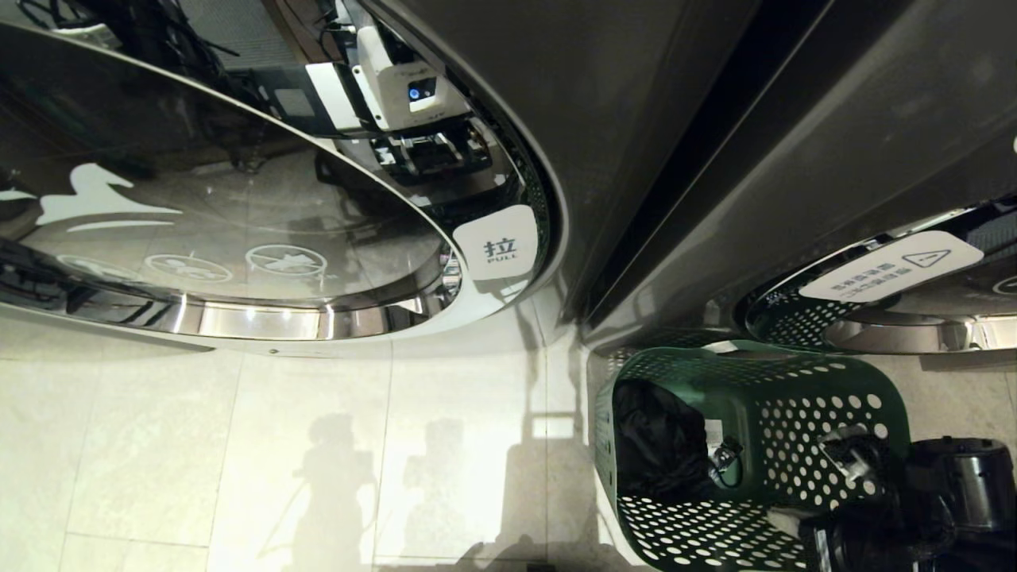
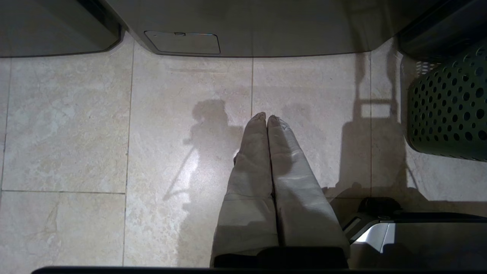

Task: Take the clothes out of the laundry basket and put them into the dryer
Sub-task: Take the clothes out of the basket

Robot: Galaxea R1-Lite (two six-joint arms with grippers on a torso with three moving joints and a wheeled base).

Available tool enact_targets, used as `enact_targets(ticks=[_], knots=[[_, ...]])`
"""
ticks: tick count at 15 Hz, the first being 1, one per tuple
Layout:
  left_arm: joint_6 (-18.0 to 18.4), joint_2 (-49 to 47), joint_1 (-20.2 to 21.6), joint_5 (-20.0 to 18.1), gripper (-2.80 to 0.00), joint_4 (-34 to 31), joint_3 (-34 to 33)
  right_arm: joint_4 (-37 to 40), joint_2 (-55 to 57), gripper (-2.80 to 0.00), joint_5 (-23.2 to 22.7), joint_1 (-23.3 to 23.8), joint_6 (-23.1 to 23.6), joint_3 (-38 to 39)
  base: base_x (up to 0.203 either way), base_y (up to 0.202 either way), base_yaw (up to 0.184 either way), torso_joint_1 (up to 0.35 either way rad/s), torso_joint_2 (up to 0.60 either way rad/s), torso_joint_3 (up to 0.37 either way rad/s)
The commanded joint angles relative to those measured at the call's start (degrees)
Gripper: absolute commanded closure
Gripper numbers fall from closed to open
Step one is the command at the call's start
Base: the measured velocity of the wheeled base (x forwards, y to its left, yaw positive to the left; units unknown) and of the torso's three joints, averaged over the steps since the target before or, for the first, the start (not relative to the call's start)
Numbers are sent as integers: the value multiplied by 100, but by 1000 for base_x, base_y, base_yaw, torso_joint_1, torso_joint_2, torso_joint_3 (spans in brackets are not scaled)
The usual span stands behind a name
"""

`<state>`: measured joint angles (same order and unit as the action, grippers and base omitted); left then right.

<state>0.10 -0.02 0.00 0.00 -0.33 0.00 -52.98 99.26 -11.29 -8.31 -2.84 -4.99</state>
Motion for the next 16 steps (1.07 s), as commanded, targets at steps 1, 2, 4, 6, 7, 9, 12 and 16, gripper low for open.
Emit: enact_targets(ticks=[1, 2, 4, 6, 7, 9, 12, 16], knots=[[-1, 2, 0, 0, 0, 6, -9, -30, 424, 0, -12, -29, 10, -59, 0, 0, 0, 0, 0, 0], [-1, 2, 0, 0, 0, -3, -9, -25, 478, 0, -19, -40, -6, -149, 0, 0, 0, 0, 0, 0], [-1, 2, 0, 0, 0, -3, -9, 7, 648, 0, -27, -55, -27, -425, 0, 0, 0, 0, 0, 0], [-1, 2, 0, 0, 0, -2, 0, 77, 744, 0, -31, -151, -64, -556, 0, 0, 0, 0, 0, 0], [-1, 2, 0, 0, 0, -3, -9, 86, 770, 0, -39, -178, -101, -564, 0, 0, 0, 0, 0, 0], [-1, 2, 0, 0, 0, -3, -9, 87, 913, 0, -49, -210, -257, -582, 0, 0, 0, 0, 0, 0], [-1, 2, 0, 0, 0, -1, -1, 60, 1199, 0, -95, -202, -307, -610, 0, 0, 0, 0, 0, 0], [-1, 2, 0, 0, 0, 0, -5, 74, 1388, 0, -58, -206, -290, -929, 0, 0, 0, 0, 0, 0]])
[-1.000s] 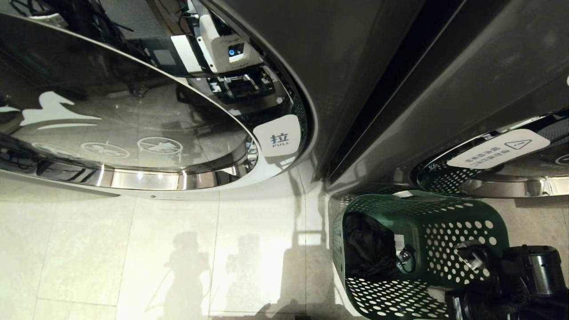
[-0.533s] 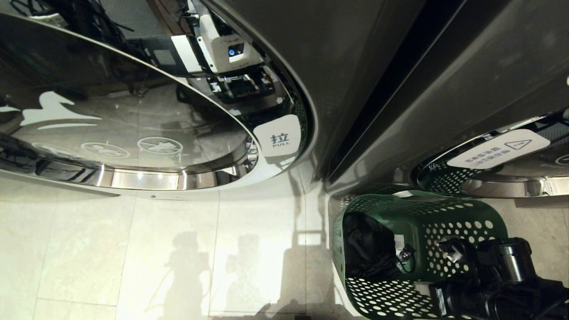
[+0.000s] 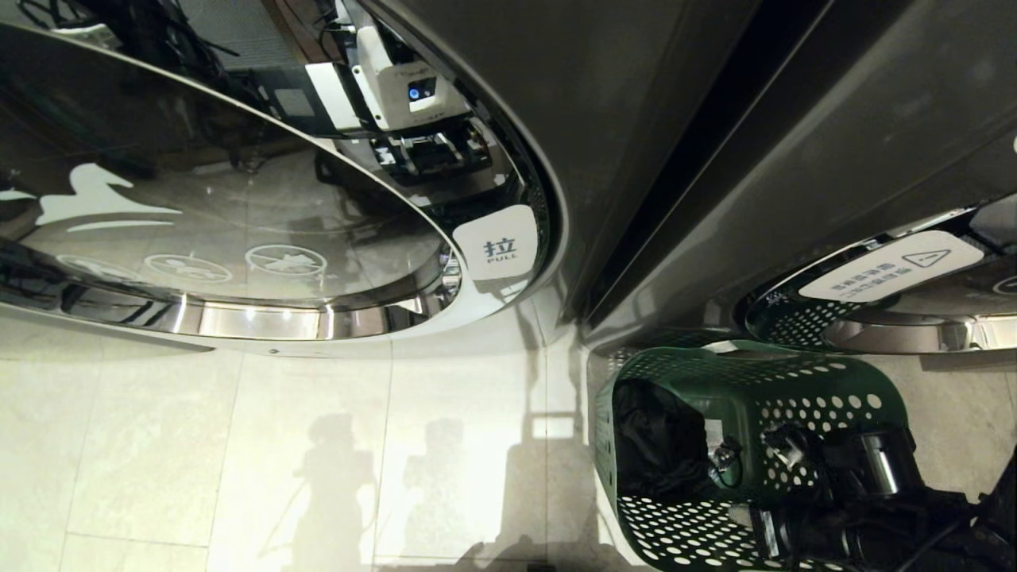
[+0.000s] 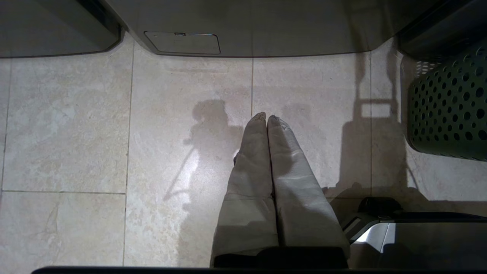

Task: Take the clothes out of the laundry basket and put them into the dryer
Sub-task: Take the clothes out of the basket

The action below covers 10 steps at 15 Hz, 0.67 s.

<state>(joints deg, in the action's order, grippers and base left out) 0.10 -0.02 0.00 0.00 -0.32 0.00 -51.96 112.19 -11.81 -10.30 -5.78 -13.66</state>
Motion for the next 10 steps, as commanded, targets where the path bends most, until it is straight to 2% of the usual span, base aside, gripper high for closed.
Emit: enact_targets(ticks=[1, 5, 10], knots=[[-1, 2, 0, 0, 0, -3, -5, -17, 165, 0, -5, -7, -6, -85, 0, 0, 0, 0, 0, 0], [-1, 2, 0, 0, 0, -2, -9, 41, 375, 0, -1, 0, -464, -287, 0, 0, 0, 0, 0, 0], [-1, 2, 0, 0, 0, -3, -7, 63, 516, 0, -14, -25, -487, -411, 0, 0, 0, 0, 0, 0]])
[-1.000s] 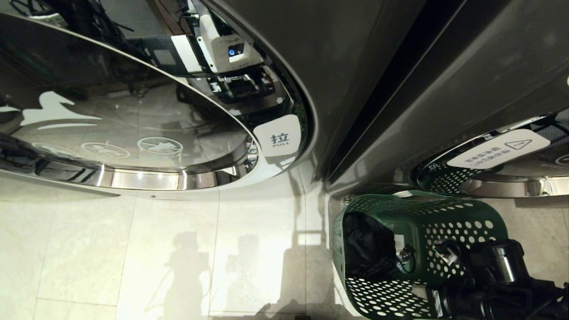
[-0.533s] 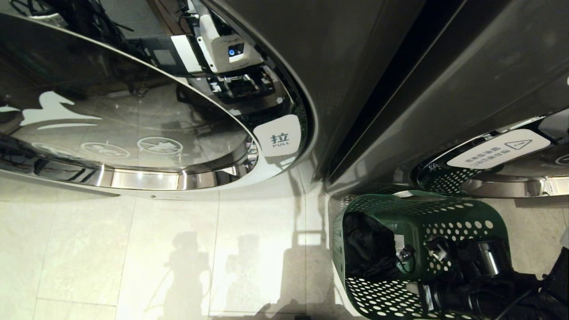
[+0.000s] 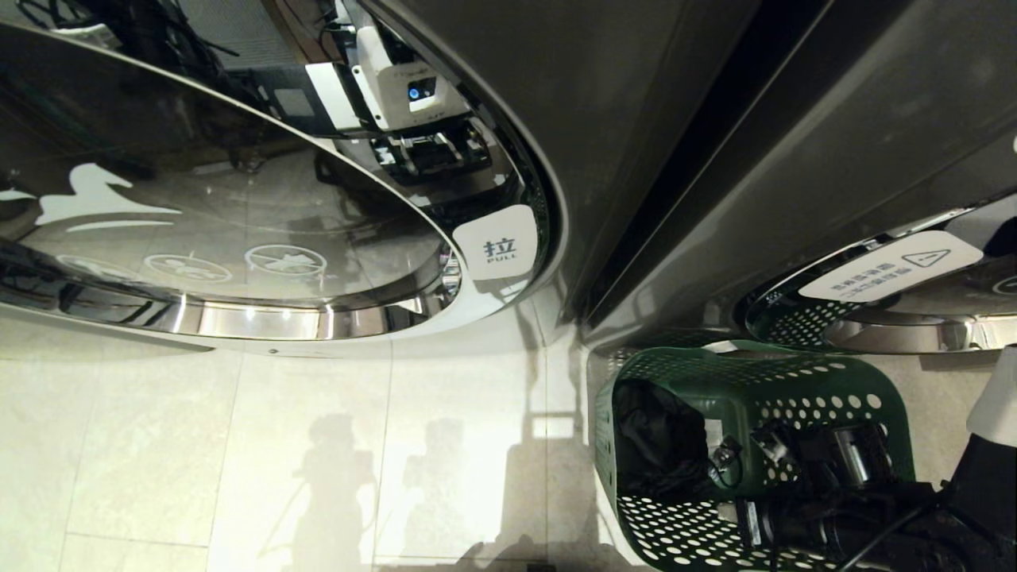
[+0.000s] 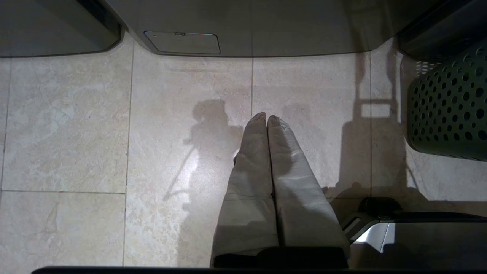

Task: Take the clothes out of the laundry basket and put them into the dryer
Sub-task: Take the clothes out of the basket

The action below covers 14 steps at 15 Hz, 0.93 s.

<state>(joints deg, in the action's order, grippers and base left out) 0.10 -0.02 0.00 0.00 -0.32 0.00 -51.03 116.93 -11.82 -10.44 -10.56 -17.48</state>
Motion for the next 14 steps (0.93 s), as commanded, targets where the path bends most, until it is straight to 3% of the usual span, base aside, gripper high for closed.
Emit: enact_targets(ticks=[1, 7, 8, 14], knots=[[-1, 2, 0, 0, 0, -3, -9, -30, 67, 0, -11, -2, -25, -71, 0, 0, 0, 0, 0, 0], [-1, 2, 0, 0, 0, 3, -9, -30, 234, 0, -39, -2, -21, -172, 0, 0, 0, 0, 0, 0], [-1, 2, 0, 0, 0, -3, -9, -30, 253, -280, -39, -2, -60, -209, 0, 0, 0, 0, 0, 0], [-1, 2, 0, 0, 0, -2, -5, -39, 591, -280, -39, -11, -294, -719, 0, 0, 0, 0, 0, 0]])
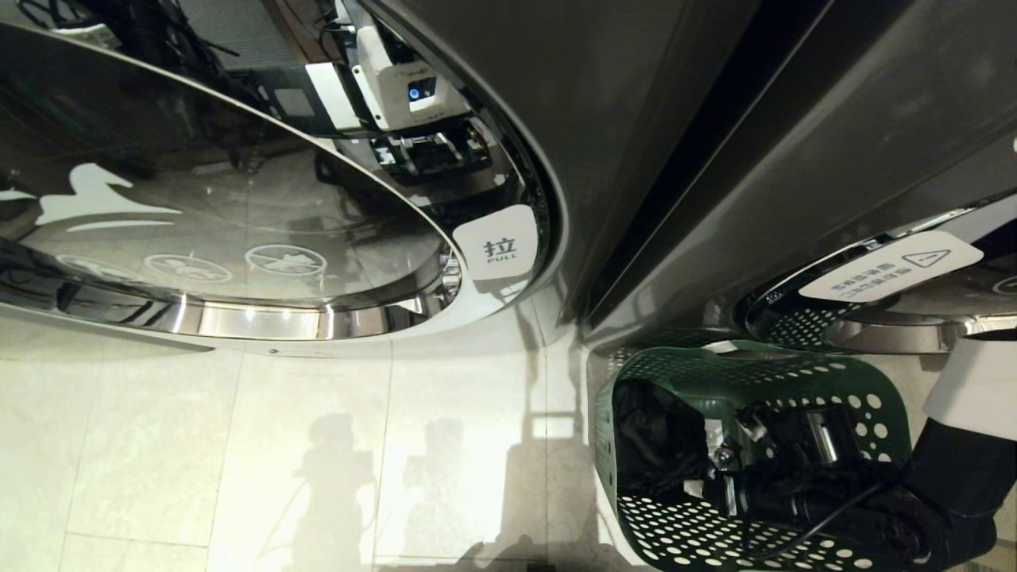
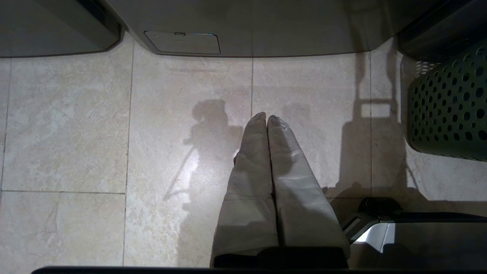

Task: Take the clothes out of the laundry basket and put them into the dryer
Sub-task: Take the clothes out of the basket

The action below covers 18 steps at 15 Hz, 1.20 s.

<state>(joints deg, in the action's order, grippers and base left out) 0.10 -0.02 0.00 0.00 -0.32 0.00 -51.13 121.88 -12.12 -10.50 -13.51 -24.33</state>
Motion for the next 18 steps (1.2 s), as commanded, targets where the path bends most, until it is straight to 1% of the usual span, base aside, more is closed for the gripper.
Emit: enact_targets(ticks=[1, 3, 5, 9, 12, 14, 16, 18], knots=[[-1, 2, 0, 0, 0, -3, -9, -29, 136, -280, -12, -5, -14, -19, 0, 0, 0, 0, 0, 0], [-1, 2, 0, 0, 0, -2, -8, -61, 402, -280, -13, -5, -21, -41, 0, 0, 0, 0, 0, 0], [-1, 2, 0, 0, 0, -3, -6, -263, 666, -280, 1, -5, -9, -102, 0, 0, 0, 0, 0, 0], [-1, 2, 0, 0, 0, 6, -9, -609, 1294, -280, 25, -5, 22, -591, 0, 0, 0, 0, 0, 0], [-1, 2, 0, 0, 0, -1, -4, -676, 1685, -280, 30, -5, 37, -776, 0, 0, 0, 0, 0, 0], [-1, 2, 0, 0, 0, 0, -6, -905, 1964, -280, 102, -5, 44, -969, 0, 0, 0, 0, 0, 0], [-1, 2, 0, 0, 0, 0, 0, -998, 1981, -280, 177, -5, 79, -1137, 0, 0, 0, 0, 0, 0], [-1, 2, 0, 0, 0, 5, -9, -1000, 2012, -280, 217, 11, 211, -1302, 0, 0, 0, 0, 0, 0]])
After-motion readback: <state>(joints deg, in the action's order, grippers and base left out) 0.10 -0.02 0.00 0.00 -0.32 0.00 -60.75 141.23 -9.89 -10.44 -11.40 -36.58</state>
